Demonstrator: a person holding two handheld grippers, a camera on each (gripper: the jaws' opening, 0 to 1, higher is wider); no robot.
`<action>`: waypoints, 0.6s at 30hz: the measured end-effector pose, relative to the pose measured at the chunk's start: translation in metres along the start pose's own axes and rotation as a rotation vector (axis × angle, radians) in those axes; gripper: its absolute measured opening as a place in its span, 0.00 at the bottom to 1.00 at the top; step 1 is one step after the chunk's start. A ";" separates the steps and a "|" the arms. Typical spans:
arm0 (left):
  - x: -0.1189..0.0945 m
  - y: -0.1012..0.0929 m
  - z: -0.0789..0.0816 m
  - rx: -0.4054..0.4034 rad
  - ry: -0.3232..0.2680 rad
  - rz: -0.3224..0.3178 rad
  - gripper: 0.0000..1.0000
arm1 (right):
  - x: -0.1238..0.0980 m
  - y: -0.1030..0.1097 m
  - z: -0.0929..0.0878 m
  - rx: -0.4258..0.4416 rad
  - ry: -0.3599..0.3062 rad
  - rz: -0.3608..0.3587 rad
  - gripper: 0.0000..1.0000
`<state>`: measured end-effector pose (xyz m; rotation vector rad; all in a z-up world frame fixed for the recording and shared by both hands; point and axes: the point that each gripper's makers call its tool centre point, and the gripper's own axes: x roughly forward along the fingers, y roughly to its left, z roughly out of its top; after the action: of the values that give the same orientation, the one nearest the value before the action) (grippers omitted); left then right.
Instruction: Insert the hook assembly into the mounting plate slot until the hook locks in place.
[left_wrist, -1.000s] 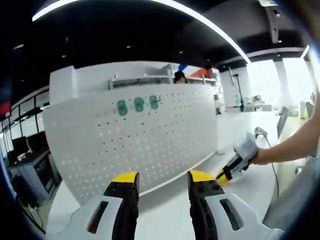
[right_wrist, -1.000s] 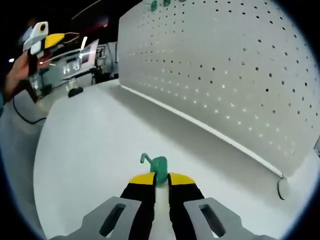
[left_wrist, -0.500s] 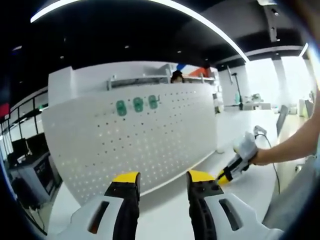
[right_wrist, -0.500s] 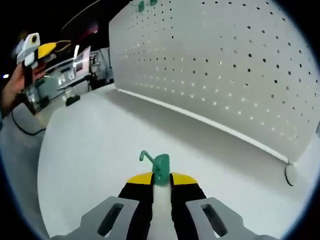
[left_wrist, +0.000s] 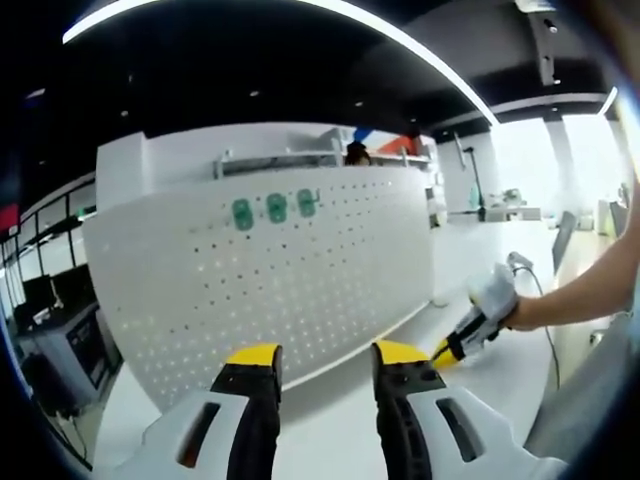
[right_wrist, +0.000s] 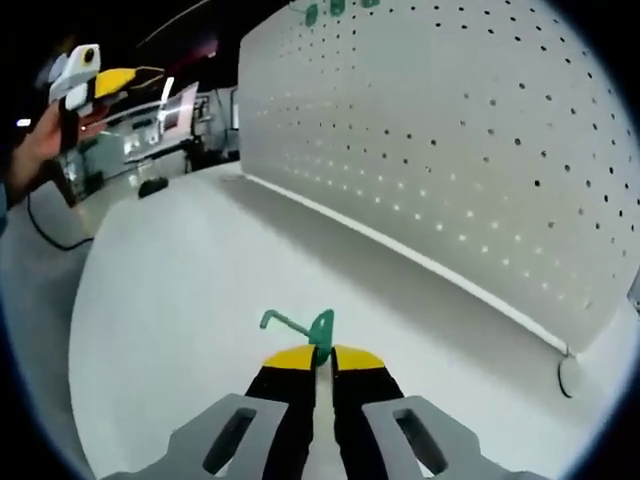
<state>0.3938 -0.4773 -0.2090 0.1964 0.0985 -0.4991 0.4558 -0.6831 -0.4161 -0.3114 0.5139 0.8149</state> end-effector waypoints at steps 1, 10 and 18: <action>0.000 0.000 0.000 0.000 0.000 0.000 0.37 | 0.000 0.001 0.000 -0.006 0.000 0.002 0.02; -0.002 -0.005 0.000 0.000 0.000 -0.014 0.36 | 0.003 0.002 0.000 -0.015 0.011 0.012 0.02; -0.005 -0.004 0.000 -0.002 0.000 -0.009 0.34 | 0.007 0.007 -0.007 -0.024 0.030 0.025 0.02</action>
<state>0.3874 -0.4788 -0.2094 0.1944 0.1003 -0.5080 0.4525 -0.6773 -0.4259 -0.3403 0.5372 0.8418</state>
